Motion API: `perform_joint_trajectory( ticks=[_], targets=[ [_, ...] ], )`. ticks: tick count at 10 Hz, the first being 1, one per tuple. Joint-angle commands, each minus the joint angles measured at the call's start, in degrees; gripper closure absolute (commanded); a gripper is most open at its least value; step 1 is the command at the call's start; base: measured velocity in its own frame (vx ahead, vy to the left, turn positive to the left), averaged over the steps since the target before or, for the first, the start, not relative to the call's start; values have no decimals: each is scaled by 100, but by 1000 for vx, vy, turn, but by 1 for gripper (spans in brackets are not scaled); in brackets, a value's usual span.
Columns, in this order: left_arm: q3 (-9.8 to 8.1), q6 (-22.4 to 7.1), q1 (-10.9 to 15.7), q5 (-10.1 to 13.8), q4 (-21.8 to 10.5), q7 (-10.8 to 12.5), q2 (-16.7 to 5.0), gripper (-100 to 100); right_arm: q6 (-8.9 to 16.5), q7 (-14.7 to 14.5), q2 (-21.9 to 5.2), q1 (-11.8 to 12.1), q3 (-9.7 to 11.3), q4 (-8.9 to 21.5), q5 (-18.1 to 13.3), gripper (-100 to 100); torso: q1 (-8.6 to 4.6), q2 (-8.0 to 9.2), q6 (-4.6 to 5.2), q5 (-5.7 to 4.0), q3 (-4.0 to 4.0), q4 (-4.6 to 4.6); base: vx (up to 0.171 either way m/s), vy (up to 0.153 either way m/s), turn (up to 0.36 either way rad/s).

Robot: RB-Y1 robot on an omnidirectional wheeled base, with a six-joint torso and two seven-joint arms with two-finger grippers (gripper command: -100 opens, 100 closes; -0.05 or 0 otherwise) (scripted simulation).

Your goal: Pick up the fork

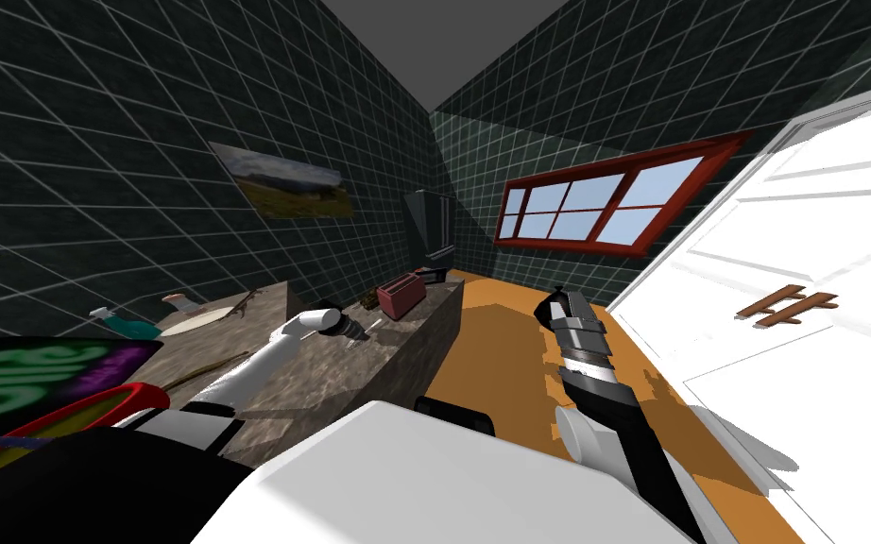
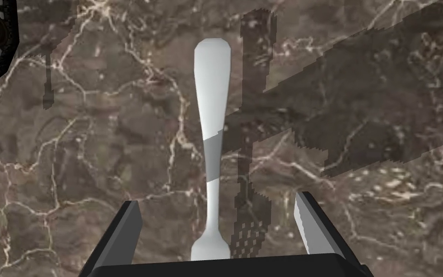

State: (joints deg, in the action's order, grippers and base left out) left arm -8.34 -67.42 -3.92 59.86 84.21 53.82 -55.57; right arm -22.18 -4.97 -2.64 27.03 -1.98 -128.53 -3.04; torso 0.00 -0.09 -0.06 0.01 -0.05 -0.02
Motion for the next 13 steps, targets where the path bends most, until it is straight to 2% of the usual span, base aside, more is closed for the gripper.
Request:
perform_joint_trajectory(
  ticks=[1, 4, 5, 6, 7, 9, 10, 13],
  targets=[
    [76, -215, 60, 122, -141, 143, -146, -100, 0, 0, 0, 0, 0, 0, 0, 0, 0, 0, 0, 0, 0, 0, 13, 3, -57],
    [169, -515, 110, 299, -306, 344, -370, -100, 0, 0, 0, 0, 0, 0, 0, 0, -1, 5, -1, 0, 3, 1, 7, 5, -47],
    [147, -436, 100, 260, -270, 289, -321, -100, 0, 0, 0, 0, 0, 0, 0, 0, -1, 3, -1, 0, 2, 1, 0, 0, 0],
    [150, -460, 100, 267, -274, 306, -329, 0, 0, 0, 0, 0, 0, 0, 0, 0, -2, 6, -2, 0, 3, 1, 0, 0, 0],
    [97, -388, 172, 222, -560, 246, -285, -100, 0, 0, 0, 0, 0, 0, 0, 0, -3, 7, -2, 0, 4, 1, -53, 1, -206],
    [45, -318, 243, 178, -877, 188, -242, -100, 0, 0, 0, -2, 0, 0, 0, 0, -1, 37, 2, 1, 20, 8, -105, 10, -264],
    [45, -318, 243, 178, -885, 188, -242, -100, 0, 0, 0, -2, 0, 0, 0, 0, 1, 44, 2, 1, 25, 10, -71, 11, -53],
    [-33, -214, 351, 112, -1343, 100, -178, -100, 0, 0, 0, -1, 0, 0, 0, 0, -2, 27, 1, 0, 16, 6, -58, -3, -165]
  ],
)
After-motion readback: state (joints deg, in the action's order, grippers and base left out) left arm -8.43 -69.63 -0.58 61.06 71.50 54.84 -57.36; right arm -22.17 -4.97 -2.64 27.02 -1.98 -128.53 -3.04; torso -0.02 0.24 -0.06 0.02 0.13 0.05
